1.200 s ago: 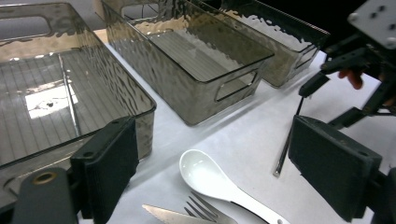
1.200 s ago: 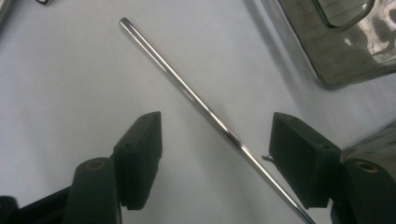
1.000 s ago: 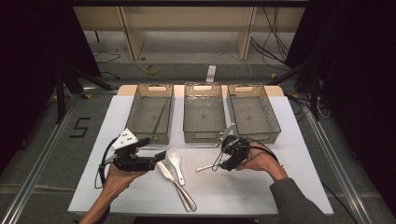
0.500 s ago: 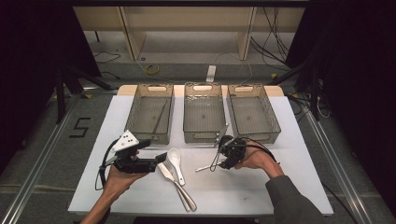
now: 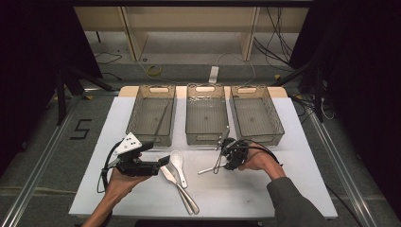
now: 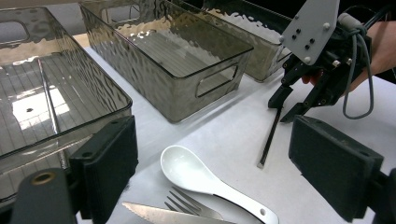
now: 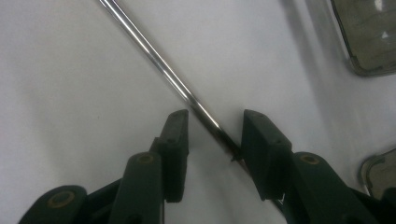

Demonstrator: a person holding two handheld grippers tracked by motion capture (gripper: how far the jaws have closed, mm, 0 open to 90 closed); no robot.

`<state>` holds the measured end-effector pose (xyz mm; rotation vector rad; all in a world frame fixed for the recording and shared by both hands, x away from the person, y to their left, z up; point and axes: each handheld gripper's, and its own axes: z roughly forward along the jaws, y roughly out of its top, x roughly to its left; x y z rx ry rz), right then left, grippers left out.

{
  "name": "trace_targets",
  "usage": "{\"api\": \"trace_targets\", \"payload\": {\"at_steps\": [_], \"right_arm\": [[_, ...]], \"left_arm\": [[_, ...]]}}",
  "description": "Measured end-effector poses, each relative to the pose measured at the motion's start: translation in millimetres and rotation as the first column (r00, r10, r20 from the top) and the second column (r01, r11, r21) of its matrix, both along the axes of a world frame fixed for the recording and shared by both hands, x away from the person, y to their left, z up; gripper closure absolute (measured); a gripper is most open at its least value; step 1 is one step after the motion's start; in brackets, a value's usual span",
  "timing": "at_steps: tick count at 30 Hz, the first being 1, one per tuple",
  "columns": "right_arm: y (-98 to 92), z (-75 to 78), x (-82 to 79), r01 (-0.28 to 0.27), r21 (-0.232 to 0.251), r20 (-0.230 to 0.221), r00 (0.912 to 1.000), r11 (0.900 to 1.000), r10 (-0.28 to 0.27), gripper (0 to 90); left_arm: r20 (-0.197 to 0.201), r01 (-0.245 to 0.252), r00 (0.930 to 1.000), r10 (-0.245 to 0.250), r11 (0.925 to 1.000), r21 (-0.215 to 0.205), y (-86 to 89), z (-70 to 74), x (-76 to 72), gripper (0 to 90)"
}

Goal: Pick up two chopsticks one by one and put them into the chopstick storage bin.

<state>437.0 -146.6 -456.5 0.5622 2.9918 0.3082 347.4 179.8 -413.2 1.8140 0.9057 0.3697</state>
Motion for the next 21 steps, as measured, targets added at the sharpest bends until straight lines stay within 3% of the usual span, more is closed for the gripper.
{"api": "trace_targets", "payload": {"at_steps": [8,17,21], "right_arm": [[1.9,-0.1,-1.0,-0.012,-0.010,-0.009,0.9999,1.000,0.012,68.3],[11.1,0.8,-5.3,-0.055,-0.071,-0.005,0.9985,0.996,0.055,77.0],[11.1,0.7,-5.6,-0.066,-0.069,-0.006,0.9978,0.995,0.066,79.3]], "left_arm": [[0.000,0.006,1.0000,-0.006,1.0000,0.008,-0.5,0.1,-0.4,15.0],[0.004,0.004,1.0000,-0.004,1.0000,0.006,-1.2,0.0,-1.1,15.1],[0.004,0.004,1.0000,-0.004,0.9999,0.010,-1.0,-0.1,-0.9,15.1]]}}
